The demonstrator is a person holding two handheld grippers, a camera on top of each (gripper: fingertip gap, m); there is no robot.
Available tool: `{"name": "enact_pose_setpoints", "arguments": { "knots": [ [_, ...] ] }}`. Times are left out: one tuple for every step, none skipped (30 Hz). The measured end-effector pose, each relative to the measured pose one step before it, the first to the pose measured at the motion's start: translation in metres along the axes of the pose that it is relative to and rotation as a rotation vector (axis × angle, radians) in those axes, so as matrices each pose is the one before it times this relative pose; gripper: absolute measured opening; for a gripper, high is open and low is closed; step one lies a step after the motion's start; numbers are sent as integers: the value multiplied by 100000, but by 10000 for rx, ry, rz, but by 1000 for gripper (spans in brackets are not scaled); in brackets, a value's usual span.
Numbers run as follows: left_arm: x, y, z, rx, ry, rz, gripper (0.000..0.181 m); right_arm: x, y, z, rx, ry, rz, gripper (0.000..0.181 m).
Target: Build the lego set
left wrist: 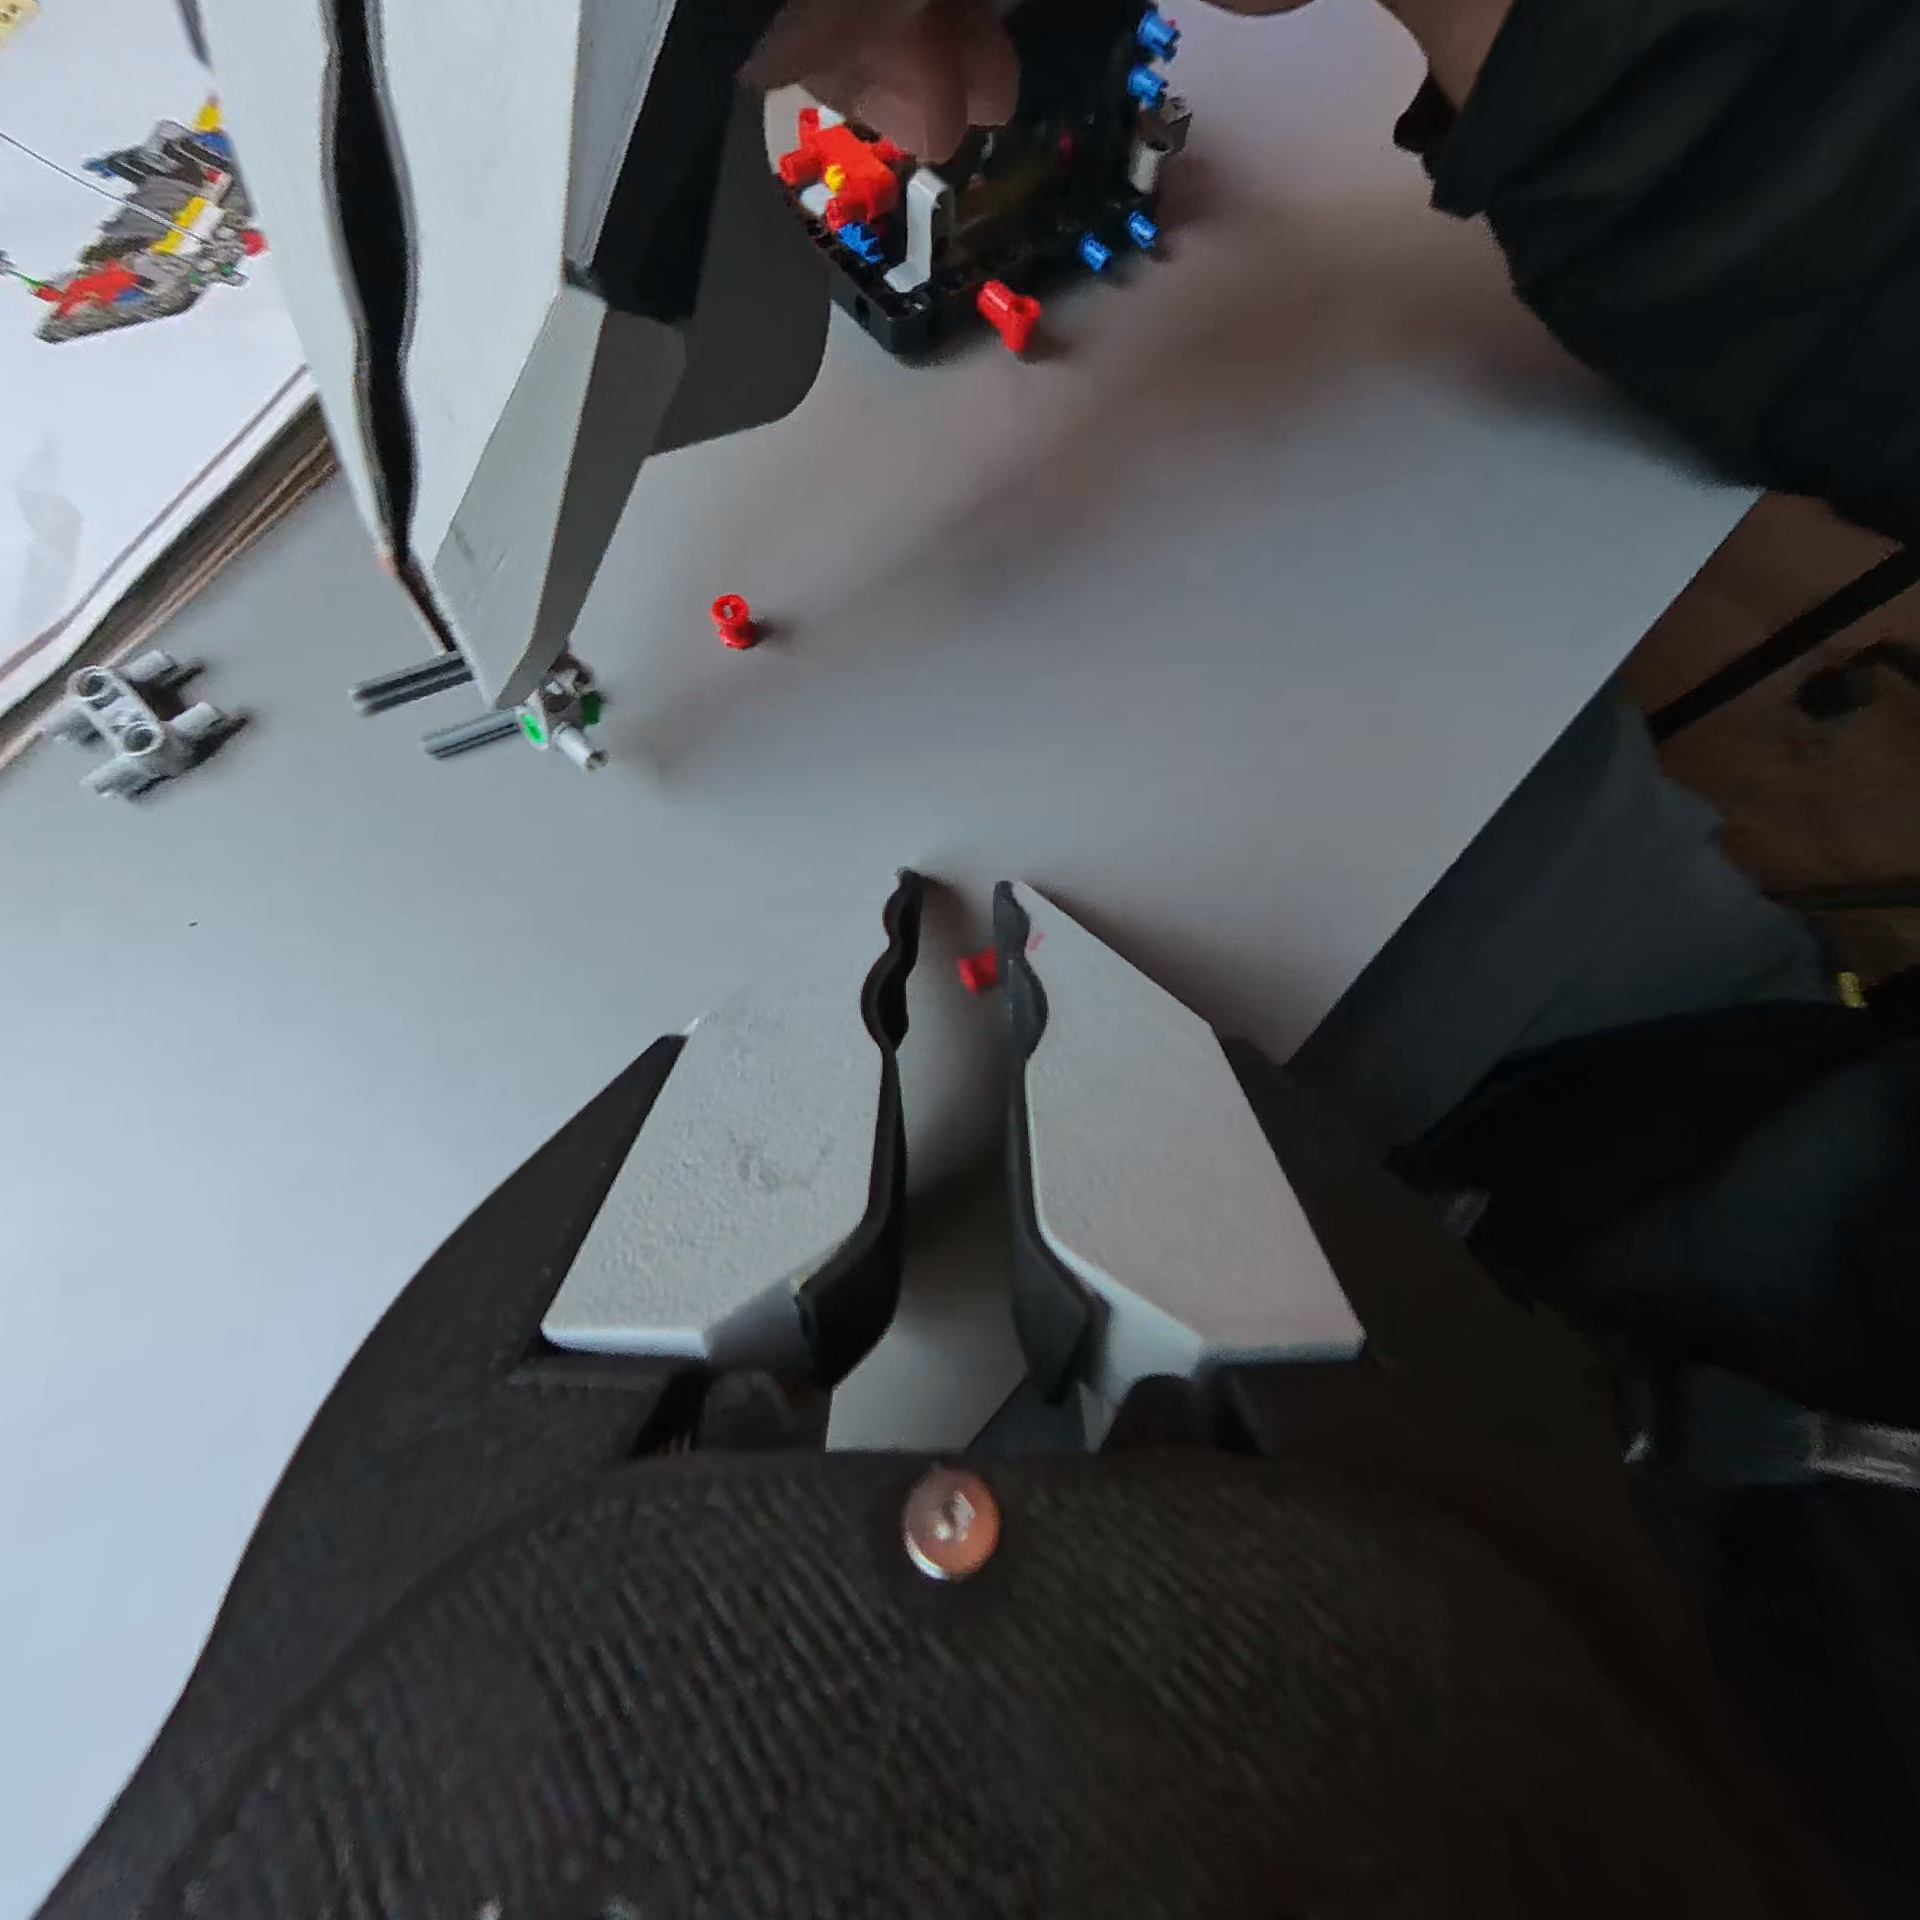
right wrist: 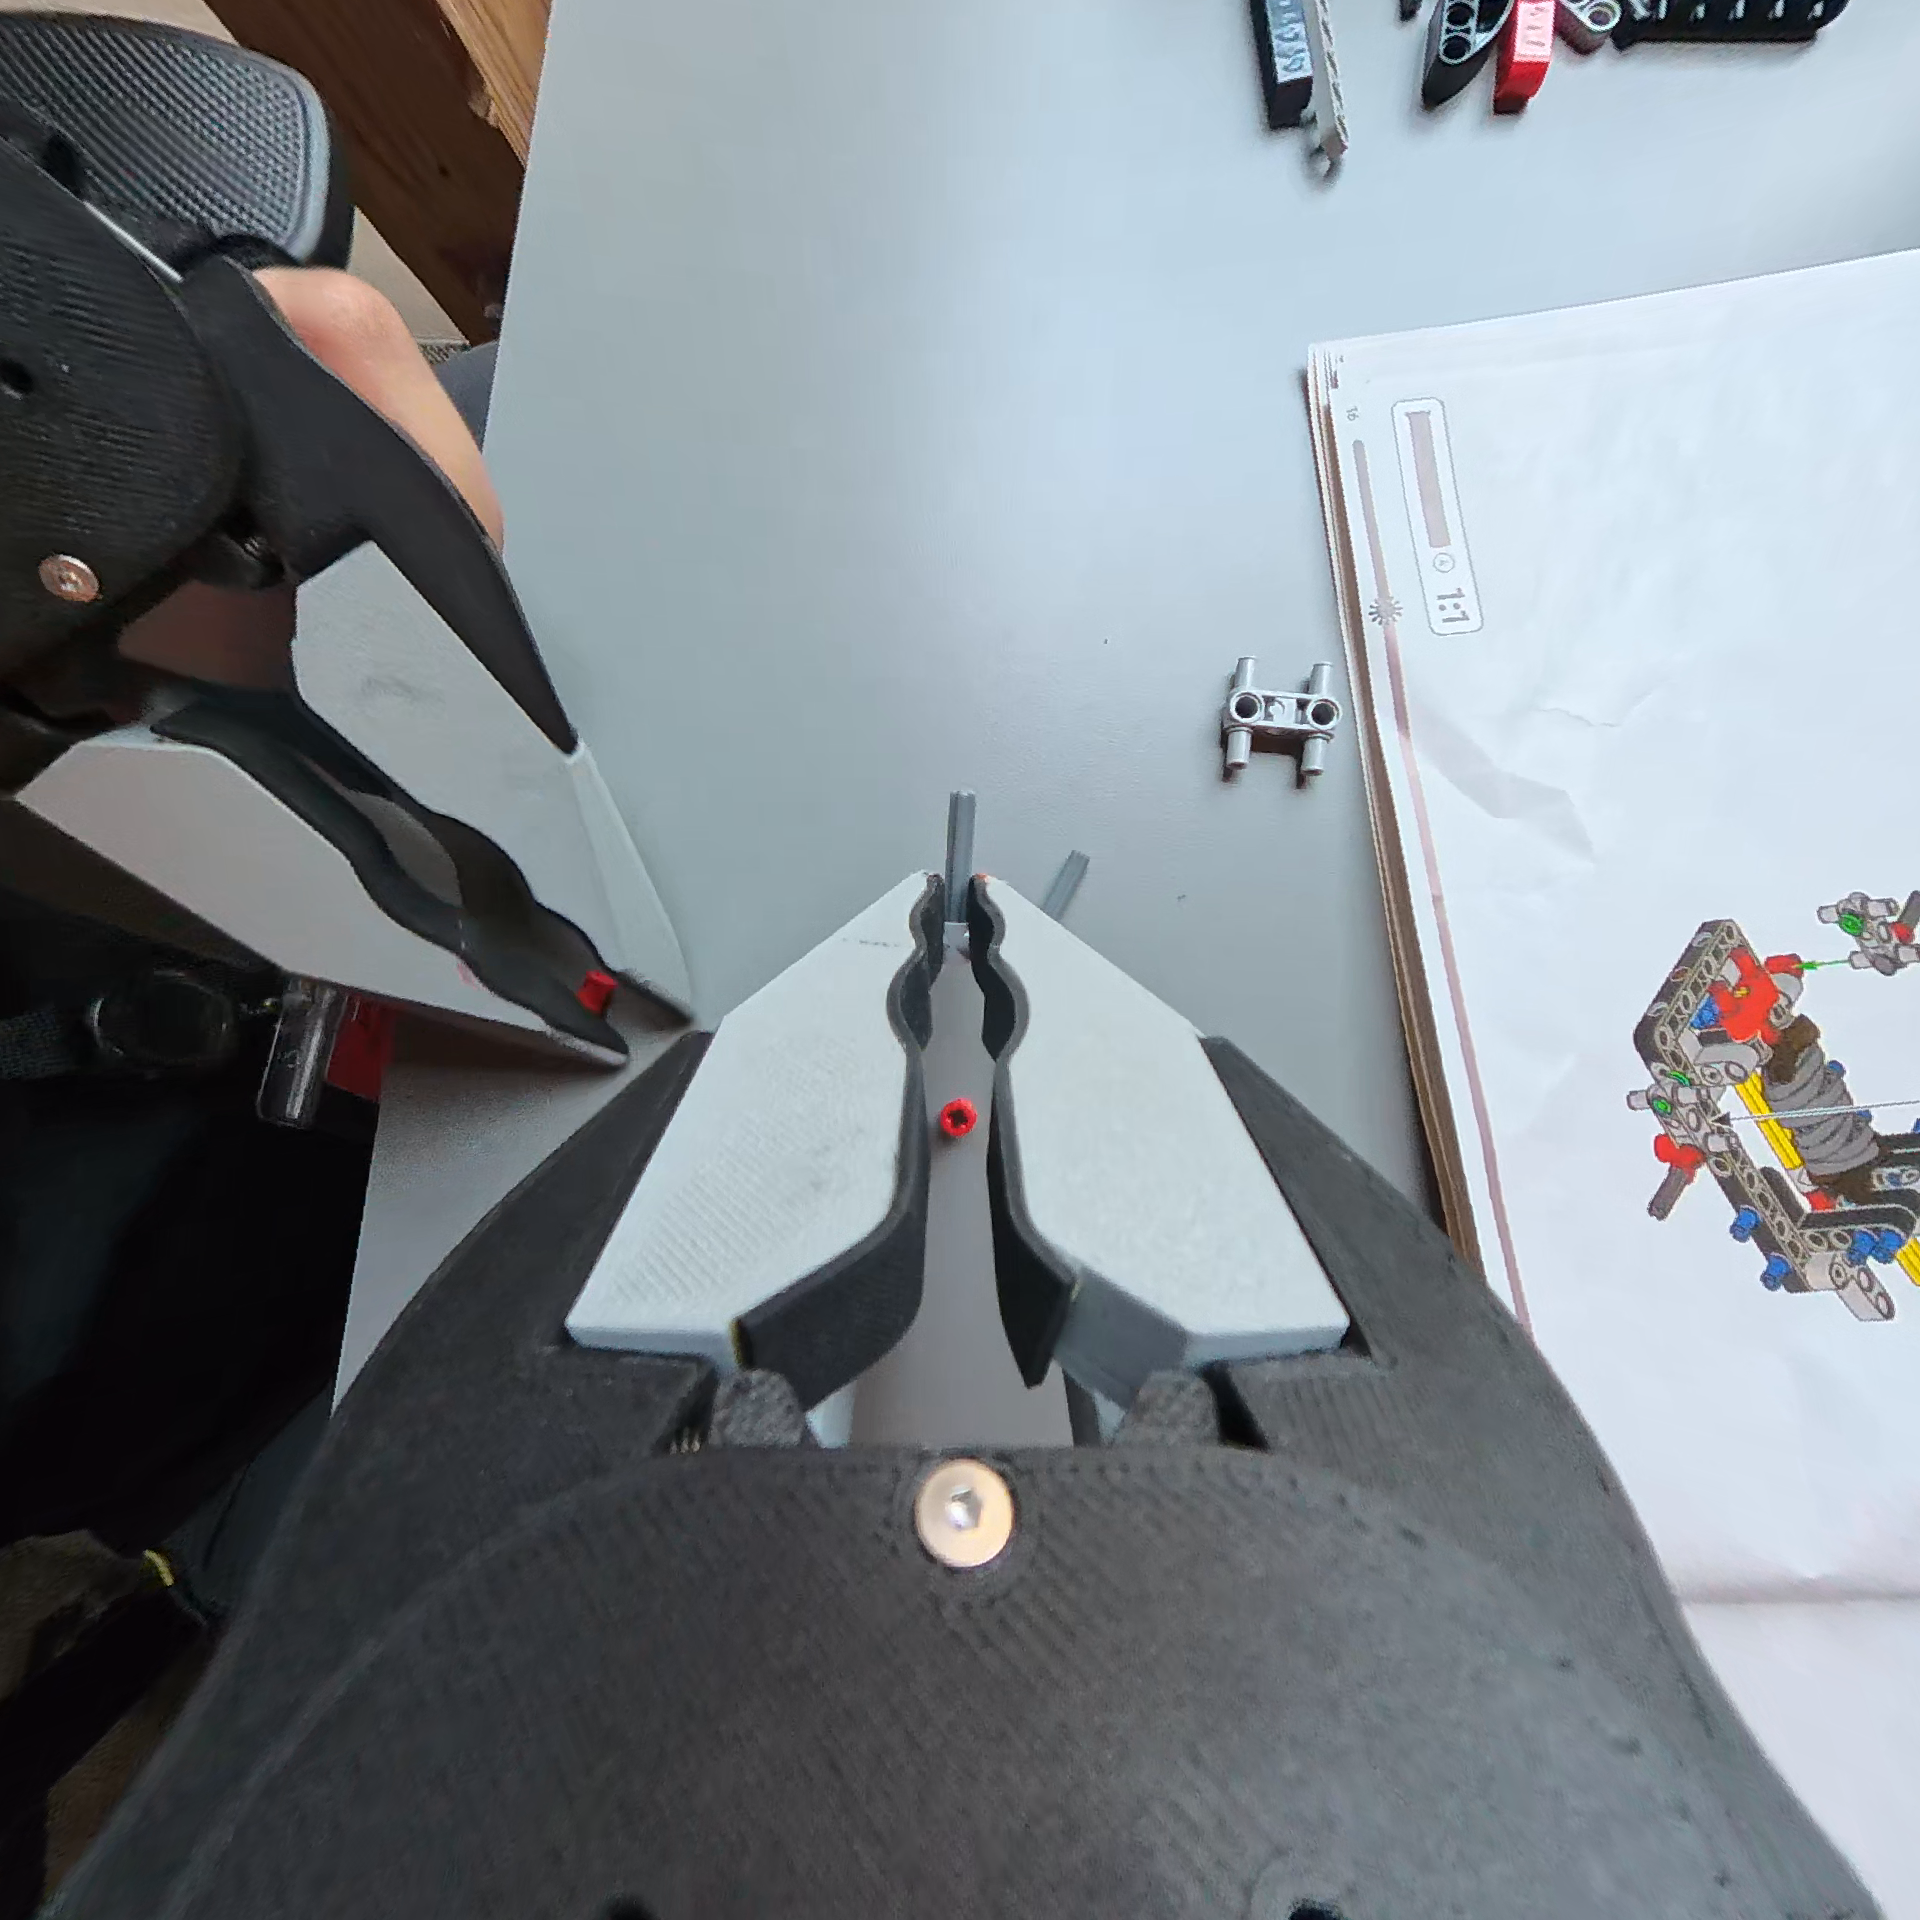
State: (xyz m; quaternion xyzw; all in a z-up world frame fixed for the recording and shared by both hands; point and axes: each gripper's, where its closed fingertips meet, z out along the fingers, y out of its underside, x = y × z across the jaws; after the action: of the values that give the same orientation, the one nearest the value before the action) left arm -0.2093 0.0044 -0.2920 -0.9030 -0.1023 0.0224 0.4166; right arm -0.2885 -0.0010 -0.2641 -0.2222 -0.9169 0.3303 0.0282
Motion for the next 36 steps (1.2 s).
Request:
{"name": "enact_pose_setpoints", "arguments": {
  "knots": [
    [-350,119,-178,51,-158,114,15,24,50,-21,-1,-14,22,2],
    [-453,118,-173,43,-172,46,19,25,52,4,-22,8,3,2],
    [-430,108,-159,27,-101,-26,22,22,43,24,-15,17,-11,2],
    [-379,109,-145,13,-33,-2,21,-12,16,43,-9,-6,-7,2],
    [-505,119,-141,12,-98,4,22,-19,23,55,-22,-9,-2,2],
    [-493,106,-132,7,-50,-33,22,1,34,61,-28,-3,-5,2],
    [-523,117,-136,-3,-37,23,23,-4,39,64,-18,-12,-1,2],
    [-556,117,-151,17,-32,-40,27,-7,30,68,-14,-17,6,2],
    [-329,156,-185,-47,93,-99,23,5,55,54,-24,-6,4,2],
    [-232,142,-173,-33,84,-22,20,49,41,36,-21,16,2,2],
    [-222,100,-155,-2,31,-68,20,111,-24,-9,25,56,15,2],
    [-55,52,-128,28,84,-66,21,132,-129,-72,92,57,31,2],
    [297,-72,-114,87,253,13,27,32,-153,-98,101,-20,42,2],
    [486,-140,-131,106,307,142,35,-10,-89,-87,69,-59,42,2],
    [628,-240,-113,120,329,305,43,20,-18,-53,38,-34,31,2],
    [645,-176,-54,38,333,366,45,67,74,-4,-7,-2,21,2],
    [160,-128,10,-54,82,209,48,62,98,29,-35,7,20,2],
    [154,-149,27,-88,143,98,55,5,74,55,-36,-10,11,2],
    [307,-272,36,-39,248,-54,59,-25,30,53,-20,-4,-10,2],
    [133,-307,9,36,113,-182,59,-36,9,47,-15,7,-26,2],
    [134,-268,28,80,93,-144,59,-30,-11,37,-15,14,-30,2],
    [181,-107,101,32,106,-40,59,-43,16,16,-20,-2,-22,2],
    [-122,129,173,-62,-129,3,59,-8,4,-8,-11,7,-14,2],
    [-250,343,219,-161,-240,54,59,-2,1,-38,5,9,-8,2],
    [-282,401,244,-186,-288,70,59,8,-13,-60,15,1,1,2],
    [82,290,250,-135,-87,56,58,23,-14,-65,22,3,9,2],
    [272,226,195,-115,19,30,58,9,-27,-70,26,-5,12,2],
    [48,9,123,4,-165,80,59,20,-20,-62,23,-4,13,2],
    [145,-2,76,-40,-100,123,58,26,-11,-51,14,8,4,2],
    [257,-48,47,-6,13,28,58,17,-4,-25,6,14,0,2],
    [111,-37,42,-1,-41,-32,57,1,-3,-10,-3,1,0,2],
    [-27,-40,30,52,-58,4,57,-7,-4,7,-6,0,-4,2],
    [-237,-32,21,67,-116,-46,56,-23,3,17,-6,0,-11,2],
    [-433,-40,0,19,-189,-162,56,-11,7,29,-12,2,-14,2],
    [-204,-99,68,-16,-59,-115,55,1,41,36,-33,14,-11,2],
    [198,-242,85,42,132,-28,54,36,38,43,-22,21,-8,2]
  ]
}}
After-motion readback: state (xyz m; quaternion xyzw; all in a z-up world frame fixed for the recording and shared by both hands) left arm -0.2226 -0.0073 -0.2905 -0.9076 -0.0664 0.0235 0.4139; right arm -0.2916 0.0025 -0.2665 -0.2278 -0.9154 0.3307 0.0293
